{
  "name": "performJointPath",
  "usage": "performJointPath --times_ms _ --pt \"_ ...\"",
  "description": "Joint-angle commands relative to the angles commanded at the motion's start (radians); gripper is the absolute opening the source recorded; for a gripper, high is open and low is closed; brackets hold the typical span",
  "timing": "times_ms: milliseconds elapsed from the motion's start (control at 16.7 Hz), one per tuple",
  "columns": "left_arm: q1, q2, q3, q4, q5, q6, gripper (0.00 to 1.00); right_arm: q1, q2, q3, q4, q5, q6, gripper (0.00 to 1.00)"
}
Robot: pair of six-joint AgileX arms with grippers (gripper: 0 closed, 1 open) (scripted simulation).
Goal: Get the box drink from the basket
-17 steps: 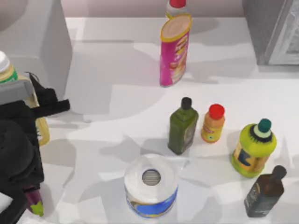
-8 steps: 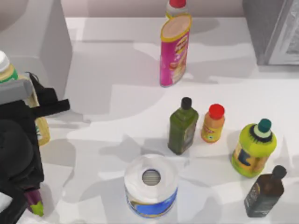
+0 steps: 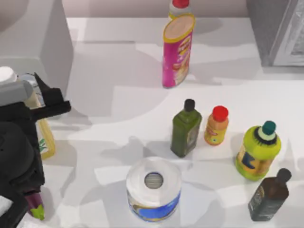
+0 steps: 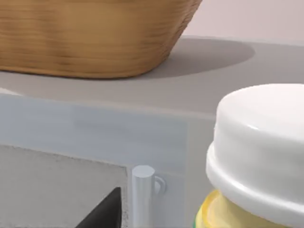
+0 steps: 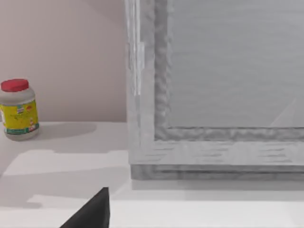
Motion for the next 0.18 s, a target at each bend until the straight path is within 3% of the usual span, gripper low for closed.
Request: performJointPath --times_ms 180 --pt "0.000 0.000 0.000 0.000 0.000 0.000 1.00 0.000 0.000 0.000 0.000 0.000 0.000 1.00"
